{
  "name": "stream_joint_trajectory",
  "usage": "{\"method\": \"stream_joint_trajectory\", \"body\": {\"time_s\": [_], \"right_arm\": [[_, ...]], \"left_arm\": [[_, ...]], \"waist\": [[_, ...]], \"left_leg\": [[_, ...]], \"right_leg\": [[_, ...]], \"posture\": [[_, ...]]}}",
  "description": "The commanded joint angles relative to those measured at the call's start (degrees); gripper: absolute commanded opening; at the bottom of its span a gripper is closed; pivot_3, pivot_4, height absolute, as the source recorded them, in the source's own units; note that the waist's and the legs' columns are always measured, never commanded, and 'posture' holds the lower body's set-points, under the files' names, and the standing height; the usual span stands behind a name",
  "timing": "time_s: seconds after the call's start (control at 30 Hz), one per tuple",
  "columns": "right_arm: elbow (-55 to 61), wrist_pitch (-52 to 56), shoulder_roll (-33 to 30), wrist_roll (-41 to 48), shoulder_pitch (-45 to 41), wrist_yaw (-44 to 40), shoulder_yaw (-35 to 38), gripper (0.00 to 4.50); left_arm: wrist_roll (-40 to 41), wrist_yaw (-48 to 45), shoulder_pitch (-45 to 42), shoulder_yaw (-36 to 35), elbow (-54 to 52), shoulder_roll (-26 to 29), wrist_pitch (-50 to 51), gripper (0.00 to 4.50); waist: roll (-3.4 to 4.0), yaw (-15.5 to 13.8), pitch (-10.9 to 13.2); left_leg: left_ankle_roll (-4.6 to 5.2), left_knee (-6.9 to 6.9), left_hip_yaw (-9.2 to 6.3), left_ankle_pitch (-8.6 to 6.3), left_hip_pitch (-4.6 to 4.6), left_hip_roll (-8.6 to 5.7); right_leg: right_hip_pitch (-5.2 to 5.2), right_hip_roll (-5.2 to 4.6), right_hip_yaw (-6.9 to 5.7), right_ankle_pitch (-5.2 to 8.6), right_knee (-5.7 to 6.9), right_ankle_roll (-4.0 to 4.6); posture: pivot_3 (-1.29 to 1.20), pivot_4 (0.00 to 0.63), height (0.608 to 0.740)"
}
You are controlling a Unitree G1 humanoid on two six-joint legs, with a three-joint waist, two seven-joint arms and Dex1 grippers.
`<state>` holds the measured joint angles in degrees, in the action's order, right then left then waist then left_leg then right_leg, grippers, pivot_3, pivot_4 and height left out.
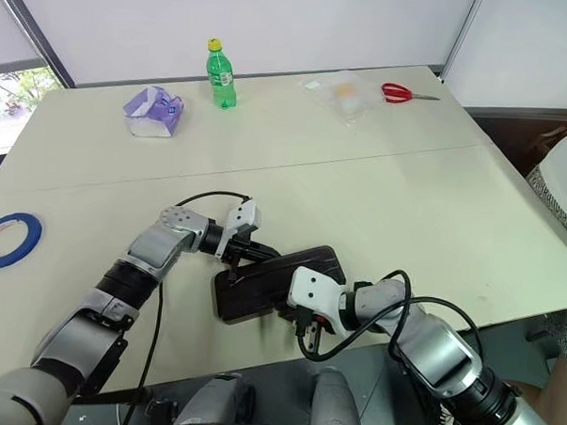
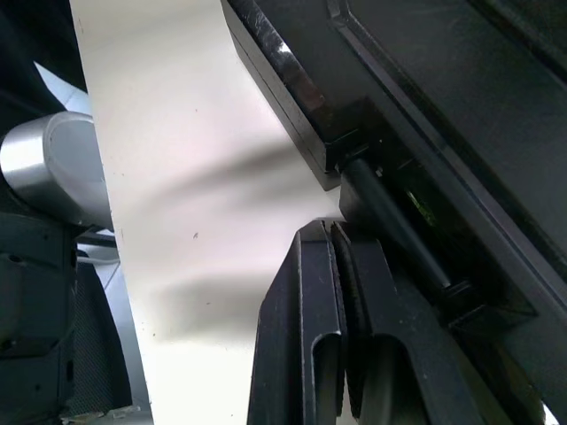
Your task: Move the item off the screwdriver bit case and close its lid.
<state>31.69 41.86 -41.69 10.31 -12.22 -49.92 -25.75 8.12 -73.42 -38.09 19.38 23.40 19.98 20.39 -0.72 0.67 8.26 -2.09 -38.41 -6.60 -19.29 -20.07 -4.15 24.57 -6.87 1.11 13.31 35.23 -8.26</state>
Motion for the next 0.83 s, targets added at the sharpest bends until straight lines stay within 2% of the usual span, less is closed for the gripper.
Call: {"method": "stream_joint_trajectory", "body": {"time_s": [0.03, 0.23, 0.5, 0.67, 0.83], "right_arm": [[1.9, 1.6, -1.0, 0.3, -0.1, 1.4, 3.8, 0.10], [11.2, 6.1, -6.6, 9.3, -0.7, -3.7, 12.4, 0.10], [12.9, 11.7, -13.3, 22.8, -8.1, -8.9, 29.0, 0.10], [8.4, 9.5, -19.4, 24.0, -11.0, -11.9, 33.6, 0.10], [3.7, 4.6, -24.6, 21.8, -9.6, -14.9, 35.9, 0.10]], "left_arm": [[1.4, -2.9, 1.8, 2.2, -2.1, -1.8, 0.3, 0.00], [5.0, -2.6, 1.6, -3.2, -8.5, 2.1, 4.7, 0.00], [13.3, -1.8, 5.1, -13.8, -23.9, 15.0, 14.2, 0.00], [19.7, 0.0, 10.3, -22.0, -35.5, 23.8, 21.2, 0.00], [27.7, 2.9, 18.4, -32.9, -45.9, 31.0, 29.1, 0.00]], "waist": [[0.01, -0.1, 0.0], [0.05, -0.1, 0.1], [0.22, -0.1, 0.3], [0.21, -0.3, 0.4], [0.25, -0.1, 0.7]], "left_leg": [[0.00, 0.00, 0.00, 0.00, -0.01, 0.00], [0.23, -0.39, -0.07, -0.14, -0.48, -0.02], [0.32, -0.45, -0.05, -0.20, -0.45, 0.01], [0.35, -0.47, -0.04, -0.22, -0.48, 0.02], [0.38, -0.46, 0.01, -0.24, -0.46, 0.04]], "right_leg": [[0.00, 0.00, 0.00, 0.00, 0.00, 0.00], [0.21, -0.01, -0.04, 0.00, -0.01, -0.01], [0.17, -0.01, -0.02, 0.00, 0.00, -0.01], [0.15, -0.05, -0.03, 0.00, -0.03, -0.01], [0.17, -0.08, -0.01, 0.00, -0.02, -0.02]], "posture": [[0.00, 0.150, 0.740], [0.00, 0.150, 0.740], [0.00, 0.150, 0.740], [0.00, 0.150, 0.740], [0.00, 0.150, 0.740]]}}
